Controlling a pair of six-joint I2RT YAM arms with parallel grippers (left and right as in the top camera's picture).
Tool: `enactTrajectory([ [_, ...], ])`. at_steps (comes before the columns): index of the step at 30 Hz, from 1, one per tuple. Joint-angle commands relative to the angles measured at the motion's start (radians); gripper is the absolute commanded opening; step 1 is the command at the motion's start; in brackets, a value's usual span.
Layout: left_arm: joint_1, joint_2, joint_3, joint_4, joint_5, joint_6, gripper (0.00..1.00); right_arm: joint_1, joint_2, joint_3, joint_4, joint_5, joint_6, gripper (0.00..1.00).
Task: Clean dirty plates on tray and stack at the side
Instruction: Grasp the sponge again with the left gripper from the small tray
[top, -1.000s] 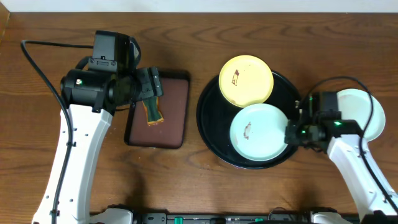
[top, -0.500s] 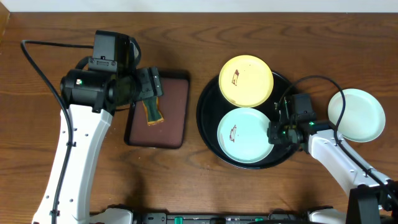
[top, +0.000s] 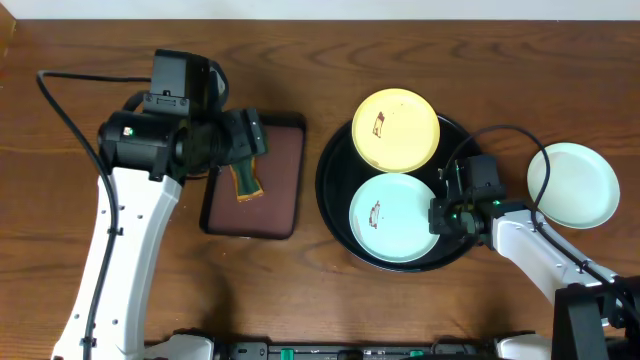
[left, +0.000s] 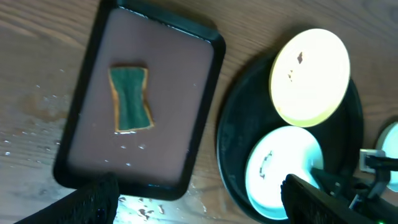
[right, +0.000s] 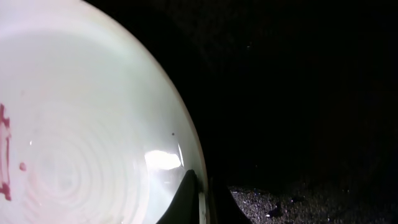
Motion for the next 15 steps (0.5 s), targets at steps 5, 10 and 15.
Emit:
enactTrajectory([
  [5, -0.067, 0.069, -0.167, 0.032, -0.169, -0.06, 0.81, 0.005, 0.035, -0.019, 0.041, 0.029, 0.01, 0.01],
  [10, -0.07, 0.17, -0.321, 0.218, -0.267, -0.123, 0.66, 0.005, 0.035, -0.019, 0.039, 0.028, 0.01, 0.01],
  [15, -0.068, 0.319, -0.363, 0.366, -0.352, -0.122, 0.56, 0.005, 0.035, -0.019, 0.035, 0.028, 0.01, 0.01],
])
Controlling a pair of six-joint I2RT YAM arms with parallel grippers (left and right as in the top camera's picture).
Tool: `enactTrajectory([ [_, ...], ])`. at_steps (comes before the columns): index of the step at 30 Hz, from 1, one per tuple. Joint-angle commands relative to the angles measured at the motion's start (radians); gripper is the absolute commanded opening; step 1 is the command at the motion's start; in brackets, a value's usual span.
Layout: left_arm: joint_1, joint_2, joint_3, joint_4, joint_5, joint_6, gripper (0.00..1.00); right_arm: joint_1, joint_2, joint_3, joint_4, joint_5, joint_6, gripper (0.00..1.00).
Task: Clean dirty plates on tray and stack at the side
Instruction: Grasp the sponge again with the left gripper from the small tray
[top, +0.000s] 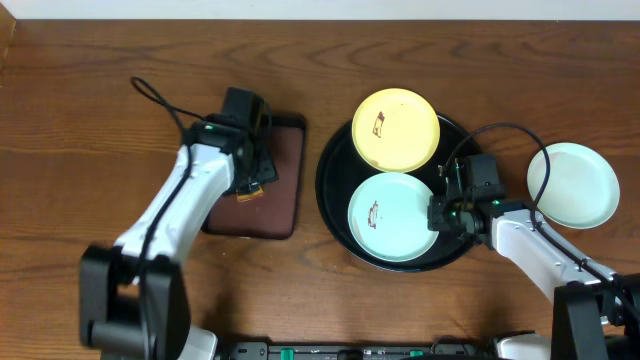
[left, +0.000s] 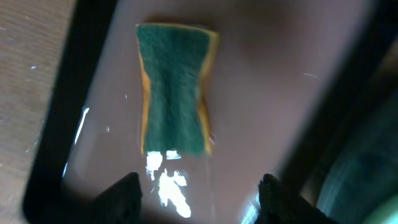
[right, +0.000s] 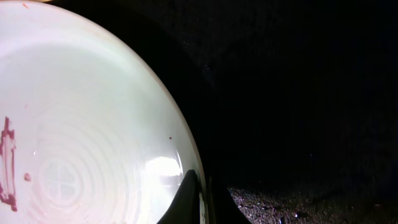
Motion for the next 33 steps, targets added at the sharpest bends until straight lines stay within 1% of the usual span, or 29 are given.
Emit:
enactTrajectory([
  [1, 0.003, 0.092, -0.006, 0.055, -0.125, -0.018, 0.5, 0.005, 0.029, -0.018, -0.001, 0.031, 0.005, 0.01],
  [2, 0.003, 0.14, -0.006, 0.083, -0.136, -0.019, 0.4, 0.005, 0.029, -0.018, -0.002, 0.031, 0.005, 0.01],
  [5, 0.002, 0.204, -0.006, 0.105, -0.133, -0.019, 0.34, 0.005, 0.029, -0.018, -0.003, 0.031, 0.005, 0.01],
  [6, 0.002, 0.227, -0.006, 0.105, -0.132, -0.019, 0.3, 0.005, 0.029, -0.018, -0.003, 0.031, 0.005, 0.01],
  [8, 0.002, 0.257, -0.006, 0.1, -0.109, -0.018, 0.12, 0.005, 0.029, -0.018, -0.003, 0.031, 0.005, 0.01],
  [9, 0.002, 0.267, -0.006, 0.097, -0.085, -0.017, 0.08, 0.005, 0.029, -0.018, -0.003, 0.031, 0.005, 0.01],
  [11, 0.002, 0.274, -0.006, 0.087, -0.028, -0.003, 0.08, 0.005, 0.029, -0.018, -0.003, 0.031, 0.005, 0.01],
  [12, 0.003, 0.259, 0.007, 0.058, 0.027, -0.003, 0.08, 0.005, 0.029, -0.018, -0.003, 0.031, 0.005, 0.01],
  [13, 0.002, 0.23, 0.03, 0.017, 0.049, -0.003, 0.08, 0.005, 0.029, -0.018, -0.003, 0.031, 0.005, 0.01],
  [14, 0.002, 0.211, 0.041, -0.003, 0.044, -0.003, 0.1, 0.005, 0.029, -0.018, -0.003, 0.031, 0.005, 0.01],
  [15, 0.003, 0.193, 0.046, -0.013, 0.039, -0.003, 0.35, 0.005, 0.029, -0.018, -0.003, 0.031, 0.005, 0.01],
  [16, 0.003, 0.169, 0.046, -0.012, 0.027, -0.004, 0.51, 0.005, 0.029, -0.018, -0.003, 0.031, 0.005, 0.01],
  [19, 0.003, 0.129, 0.046, -0.012, -0.048, -0.004, 0.62, 0.005, 0.029, -0.018, -0.003, 0.031, 0.005, 0.01],
  [23, 0.002, 0.131, 0.032, 0.002, -0.146, -0.004, 0.63, 0.005, 0.029, -0.018, -0.003, 0.031, 0.005, 0.01],
  [25, 0.003, 0.141, 0.007, 0.027, -0.168, -0.005, 0.62, 0.005, 0.029, -0.018, -0.004, 0.031, 0.005, 0.01],
  [27, 0.003, 0.159, -0.02, 0.063, -0.169, -0.006, 0.55, 0.005, 0.029, -0.018, -0.006, 0.031, 0.005, 0.01],
  [29, 0.002, 0.188, -0.053, 0.112, -0.158, -0.008, 0.4, 0.005, 0.029, -0.018, -0.008, 0.031, 0.005, 0.01],
  [31, 0.003, 0.208, -0.066, 0.121, -0.158, -0.007, 0.32, 0.005, 0.029, -0.018, -0.008, 0.031, 0.005, 0.01],
  [33, 0.003, 0.212, -0.066, 0.107, -0.143, -0.007, 0.09, 0.005, 0.029, -0.018, -0.008, 0.031, 0.005, 0.01],
])
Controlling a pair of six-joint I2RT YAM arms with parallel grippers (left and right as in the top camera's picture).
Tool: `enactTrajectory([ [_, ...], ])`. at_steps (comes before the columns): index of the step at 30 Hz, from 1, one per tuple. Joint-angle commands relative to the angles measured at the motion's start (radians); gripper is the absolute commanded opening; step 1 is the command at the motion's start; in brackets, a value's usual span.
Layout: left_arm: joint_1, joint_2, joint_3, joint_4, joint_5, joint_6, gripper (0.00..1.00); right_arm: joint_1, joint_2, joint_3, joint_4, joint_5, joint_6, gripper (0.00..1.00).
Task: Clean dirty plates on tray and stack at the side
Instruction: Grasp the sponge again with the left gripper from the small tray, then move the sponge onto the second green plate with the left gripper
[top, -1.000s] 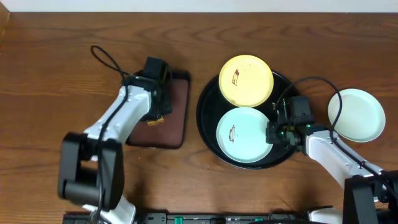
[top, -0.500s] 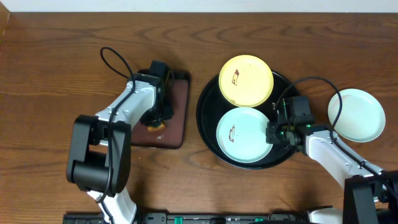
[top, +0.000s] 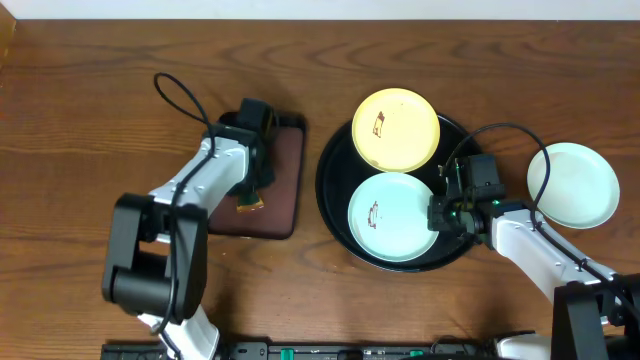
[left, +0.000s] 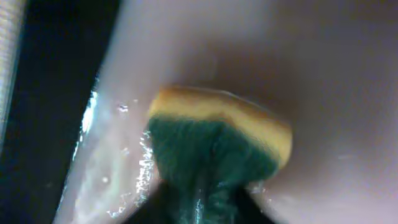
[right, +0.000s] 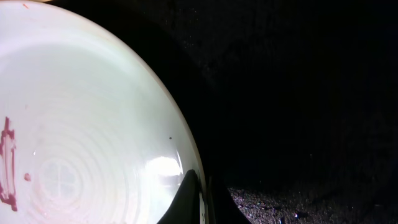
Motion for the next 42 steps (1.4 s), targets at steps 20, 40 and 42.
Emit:
enactTrajectory([
  [20, -0.006, -0.166, 0.13, -0.187, 0.185, 0.058, 0.07, 0.005, 0.029, -0.018, -0.009, 0.031, 0.005, 0.01],
  [40, -0.48, -0.069, 0.176, 0.07, 0.4, -0.262, 0.07, 0.005, 0.029, -0.018, -0.015, 0.03, 0.005, 0.01],
  [42, -0.499, -0.028, 0.176, 0.105, 0.446, -0.276, 0.07, 0.005, 0.029, -0.018, -0.018, 0.03, 0.005, 0.01],
])
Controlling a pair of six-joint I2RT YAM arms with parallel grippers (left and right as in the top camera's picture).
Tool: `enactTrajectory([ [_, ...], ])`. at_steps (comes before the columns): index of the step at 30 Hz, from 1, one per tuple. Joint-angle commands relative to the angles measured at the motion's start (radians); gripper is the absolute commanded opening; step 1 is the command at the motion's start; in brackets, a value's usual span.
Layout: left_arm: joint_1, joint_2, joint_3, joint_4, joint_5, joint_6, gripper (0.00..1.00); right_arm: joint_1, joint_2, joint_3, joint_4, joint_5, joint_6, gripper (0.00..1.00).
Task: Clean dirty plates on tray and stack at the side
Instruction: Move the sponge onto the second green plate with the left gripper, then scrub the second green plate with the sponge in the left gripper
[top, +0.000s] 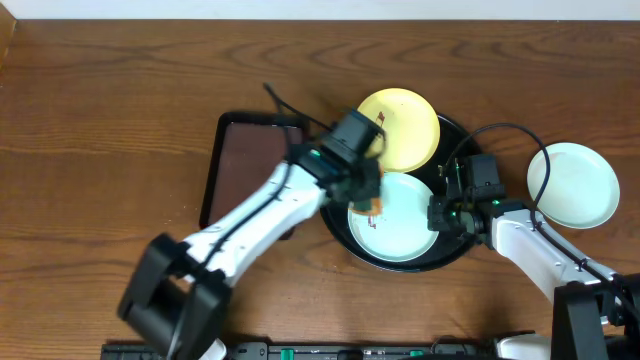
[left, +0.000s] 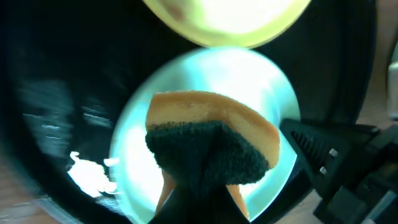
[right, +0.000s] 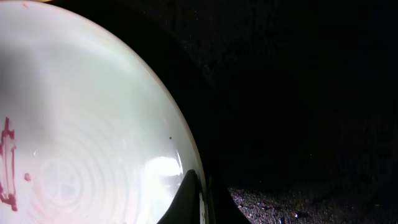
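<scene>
A round black tray (top: 340, 215) holds a yellow plate (top: 405, 130) with a red stain and a light blue plate (top: 400, 225). My left gripper (top: 367, 200) is shut on a yellow-and-green sponge (left: 211, 146) held just above the blue plate's (left: 261, 87) left part. My right gripper (top: 437, 217) is shut on the blue plate's right rim (right: 196, 171); a red stain (right: 6, 165) shows on that plate in the right wrist view. A clean pale plate (top: 573, 185) lies on the table to the right of the tray.
A dark rectangular tray (top: 245, 170) of brownish water sits left of the round tray. My left arm (top: 260, 225) stretches across it. A cable (top: 510, 135) loops between the round tray and the clean plate.
My left gripper has moved with the sponge from the rectangular water tray to over the blue plate in the round tray. The right gripper has kept its hold on the plate rim.
At first my left gripper hung open above the water tray with the sponge lying in it. Then it was lower over the sponge, then shut on it in the water. Now the sponge is over the blue plate, which my right gripper has held throughout.
</scene>
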Motion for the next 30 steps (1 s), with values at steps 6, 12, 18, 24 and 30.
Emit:
enactTrajectory([
  [6, -0.047, 0.187, 0.025, 0.131, 0.159, -0.117, 0.08, 0.005, 0.029, -0.018, -0.027, 0.03, 0.004, 0.01],
  [12, -0.046, 0.268, 0.025, 0.164, 0.156, -0.085, 0.07, 0.005, 0.029, -0.018, -0.034, 0.03, 0.004, 0.01],
  [18, -0.047, 0.322, 0.025, 0.087, -0.026, -0.014, 0.07, 0.005, 0.029, -0.018, -0.049, 0.031, 0.004, 0.01],
  [24, -0.047, 0.324, 0.034, -0.045, -0.227, -0.015, 0.07, 0.005, 0.029, -0.018, -0.056, 0.031, 0.004, 0.01],
  [30, -0.047, 0.324, 0.126, -0.224, -0.404, -0.023, 0.07, 0.005, 0.029, -0.018, -0.057, 0.031, 0.004, 0.01],
])
